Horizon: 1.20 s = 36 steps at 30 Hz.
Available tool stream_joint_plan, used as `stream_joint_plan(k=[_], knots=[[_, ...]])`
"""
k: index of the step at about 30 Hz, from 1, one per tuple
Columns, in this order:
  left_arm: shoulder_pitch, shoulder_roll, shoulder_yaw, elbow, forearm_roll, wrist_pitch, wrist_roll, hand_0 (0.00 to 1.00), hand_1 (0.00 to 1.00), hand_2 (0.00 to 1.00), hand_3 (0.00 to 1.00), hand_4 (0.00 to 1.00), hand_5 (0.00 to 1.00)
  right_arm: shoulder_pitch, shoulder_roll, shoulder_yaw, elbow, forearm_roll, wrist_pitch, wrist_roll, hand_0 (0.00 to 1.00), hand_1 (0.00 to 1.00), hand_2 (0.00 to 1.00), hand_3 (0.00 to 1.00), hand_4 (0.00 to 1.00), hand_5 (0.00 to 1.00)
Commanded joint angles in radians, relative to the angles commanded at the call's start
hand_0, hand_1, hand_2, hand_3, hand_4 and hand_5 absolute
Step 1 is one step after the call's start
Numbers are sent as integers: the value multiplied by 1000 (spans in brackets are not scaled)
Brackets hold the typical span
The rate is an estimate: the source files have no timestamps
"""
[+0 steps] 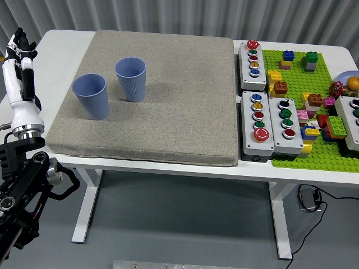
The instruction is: Pick cup pour cup place
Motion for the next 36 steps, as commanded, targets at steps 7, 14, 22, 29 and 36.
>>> stream_joint_plan(k=[7,14,22,29,36], knots=[[15,9,7,11,29,-13,9,825,857,952,922,810,998,-1,3,4,0,-4,-4,2,678,606,582,611,2,253],[46,23,4,23,85,-29,18,835,862,959,982,861,522,-3,2,5,-1,-11,-4,4,678,606,582,610,2,265],[89,38,-5,49,199,-84,76,843,865,975,998,862,414,-1,0,4,-5,-10,-5,9,677,607,581,608,2,269],[102,40,2,77,278,-148,119,916,929,998,998,841,175,5,0,1,-7,-9,-6,11,678,607,579,606,2,272],[101,36,8,104,293,-177,132,927,940,998,998,837,147,7,0,-1,-8,-8,-7,12,678,606,576,606,2,271]])
